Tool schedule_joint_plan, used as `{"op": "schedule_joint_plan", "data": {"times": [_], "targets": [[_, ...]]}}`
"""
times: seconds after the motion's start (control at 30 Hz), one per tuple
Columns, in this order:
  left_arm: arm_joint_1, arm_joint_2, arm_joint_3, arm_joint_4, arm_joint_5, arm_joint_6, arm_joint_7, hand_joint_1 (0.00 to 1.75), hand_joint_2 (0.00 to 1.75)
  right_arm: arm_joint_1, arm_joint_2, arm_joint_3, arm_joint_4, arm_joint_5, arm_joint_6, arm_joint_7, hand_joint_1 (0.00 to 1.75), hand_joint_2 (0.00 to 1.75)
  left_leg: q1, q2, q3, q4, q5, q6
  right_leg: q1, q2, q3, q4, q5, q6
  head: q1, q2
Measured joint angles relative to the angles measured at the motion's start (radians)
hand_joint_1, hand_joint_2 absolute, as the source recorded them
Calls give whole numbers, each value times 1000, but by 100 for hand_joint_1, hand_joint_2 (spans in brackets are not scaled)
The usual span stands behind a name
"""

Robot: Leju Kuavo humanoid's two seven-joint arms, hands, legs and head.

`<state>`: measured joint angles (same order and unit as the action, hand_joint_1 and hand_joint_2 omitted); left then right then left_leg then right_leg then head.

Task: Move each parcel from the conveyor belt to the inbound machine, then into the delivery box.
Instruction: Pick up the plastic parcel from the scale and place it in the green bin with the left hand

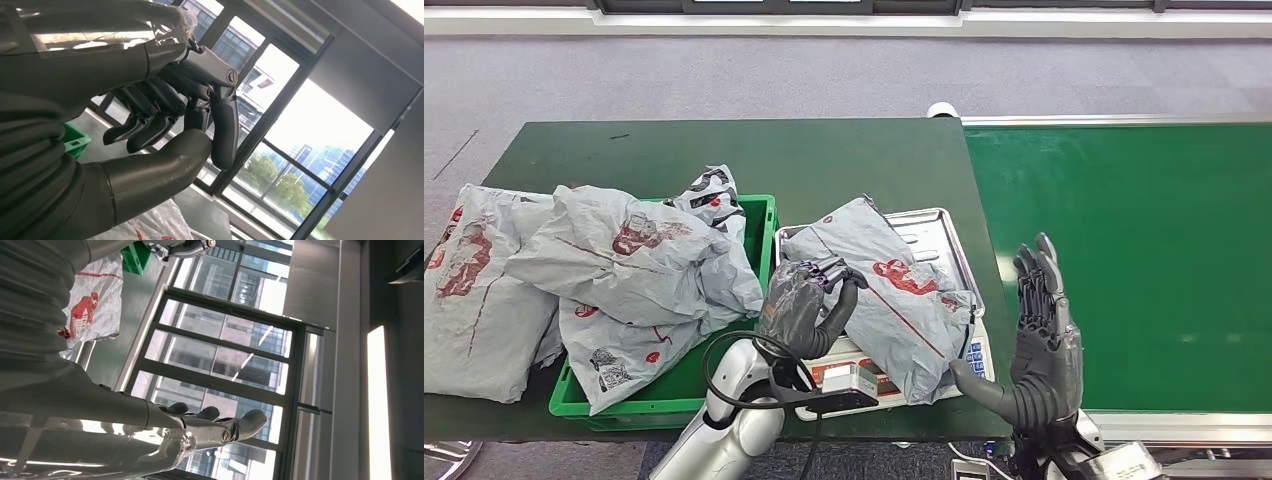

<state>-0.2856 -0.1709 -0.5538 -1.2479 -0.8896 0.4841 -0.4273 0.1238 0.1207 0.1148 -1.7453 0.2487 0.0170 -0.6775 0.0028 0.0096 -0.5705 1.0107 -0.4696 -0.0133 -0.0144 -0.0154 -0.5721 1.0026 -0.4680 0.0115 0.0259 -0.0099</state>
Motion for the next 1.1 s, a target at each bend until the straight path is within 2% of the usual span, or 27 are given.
{"op": "schedule_joint_plan", "data": {"times": [0.17,0.2,0.3,0.33,0.8,1.1], "targets": [[4,0,6,-2,7,-5,-1,175,175,0,-3,0,0,-4,-3,-5,0,175,0,0,0,0,0,0,0,0,0,0,0,0,0,0],[4,0,6,1,10,-9,-1,138,175,0,-4,0,0,-6,-6,-7,0,175,0,0,0,0,0,0,0,0,0,0,0,0,0,0],[-3,0,6,21,20,-27,0,10,175,-1,-10,0,0,-11,-14,-13,0,175,0,0,0,0,0,0,0,0,0,0,0,0,0,0],[-10,-1,6,32,23,-33,2,3,175,-2,-12,0,0,-12,-16,-14,0,175,0,0,0,0,0,0,0,0,0,0,0,0,0,0],[-89,-22,6,138,34,-52,15,0,175,-13,-27,6,10,-19,-23,-16,0,175,0,0,0,0,0,0,0,0,-1,0,0,0,0,0],[-180,-90,6,284,48,-72,17,0,175,-15,-30,11,13,-22,-45,-19,0,175,0,0,0,0,0,0,0,0,0,0,0,0,0,0]]}}
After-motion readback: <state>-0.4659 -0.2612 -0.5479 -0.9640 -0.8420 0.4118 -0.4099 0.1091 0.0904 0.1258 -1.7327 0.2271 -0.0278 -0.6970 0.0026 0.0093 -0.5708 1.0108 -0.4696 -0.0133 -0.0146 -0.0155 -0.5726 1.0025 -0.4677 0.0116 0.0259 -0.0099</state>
